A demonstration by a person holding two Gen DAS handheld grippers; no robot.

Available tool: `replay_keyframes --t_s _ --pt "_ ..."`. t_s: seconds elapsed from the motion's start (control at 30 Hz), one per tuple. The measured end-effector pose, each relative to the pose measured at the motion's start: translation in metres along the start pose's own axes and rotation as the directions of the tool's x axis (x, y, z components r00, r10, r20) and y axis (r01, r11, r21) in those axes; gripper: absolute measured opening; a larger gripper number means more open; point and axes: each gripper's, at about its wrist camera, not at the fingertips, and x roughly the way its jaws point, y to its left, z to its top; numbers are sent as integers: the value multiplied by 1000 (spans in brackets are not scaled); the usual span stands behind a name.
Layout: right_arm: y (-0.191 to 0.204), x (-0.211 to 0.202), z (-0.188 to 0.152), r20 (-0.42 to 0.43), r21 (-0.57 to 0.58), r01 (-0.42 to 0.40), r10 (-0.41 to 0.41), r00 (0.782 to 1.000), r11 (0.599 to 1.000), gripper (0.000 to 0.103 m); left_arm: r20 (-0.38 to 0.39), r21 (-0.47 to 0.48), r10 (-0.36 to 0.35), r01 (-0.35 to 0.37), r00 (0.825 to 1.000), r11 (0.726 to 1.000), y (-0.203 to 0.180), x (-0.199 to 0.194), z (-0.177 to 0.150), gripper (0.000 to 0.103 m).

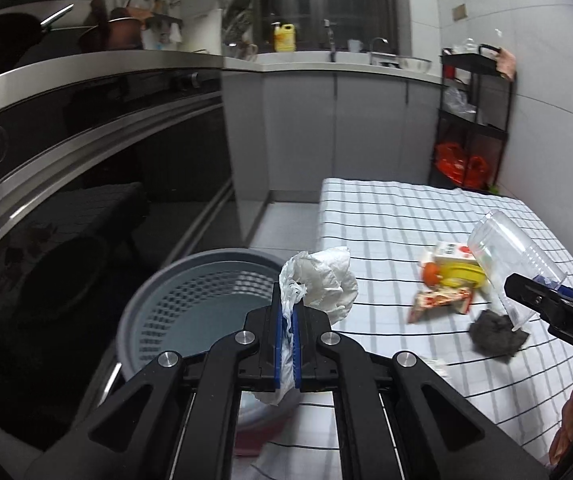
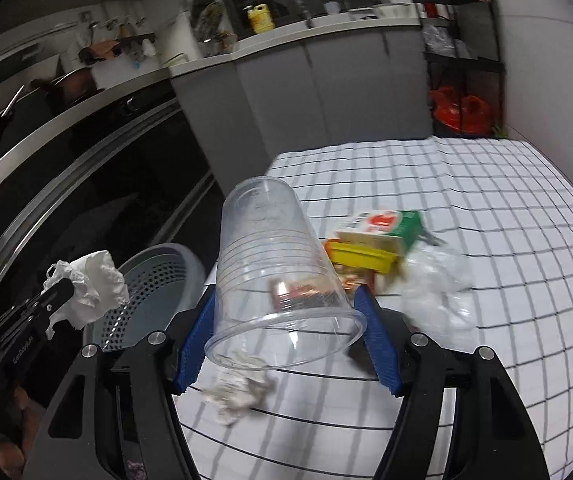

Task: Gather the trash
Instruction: 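Carry the tissue in the left gripper and cup in the right over the gray basket, then open the left gripper to drop the tissue while the right gripper releases the cup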

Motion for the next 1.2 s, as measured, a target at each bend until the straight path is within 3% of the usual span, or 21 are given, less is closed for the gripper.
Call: replay_keyframes --t_s 0.27,0.5,0.77,0.9,1.03,1.13,1.2 --pt "92 53 5 -83 -149 -102 90 992 984 66 -57 -77 114 -118 992 990 67 35 -1 4" --pt "141 112 3 -212 -213 -183 138 968 960 66 -168 -108 150 -169 974 980 100 73 -16 5" --pt "153 151 -9 -300 -233 -218 143 943 948 66 -254 -122 142 -178 957 977 119 100 -23 6" --pt "156 161 -12 -319 -226 -223 144 937 948 66 -282 -150 105 -152 954 977 122 105 -24 8" --pt "155 165 -10 -318 -223 -229 152 936 948 66 -294 -159 112 -164 949 974 125 105 -26 8" --pt "155 163 -8 -311 -215 -230 157 937 949 70 -309 -167 122 -180 943 969 129 107 -28 11" --pt "152 162 -8 -304 -208 -233 163 938 950 77 -313 -174 122 -183 942 967 131 106 -30 20"
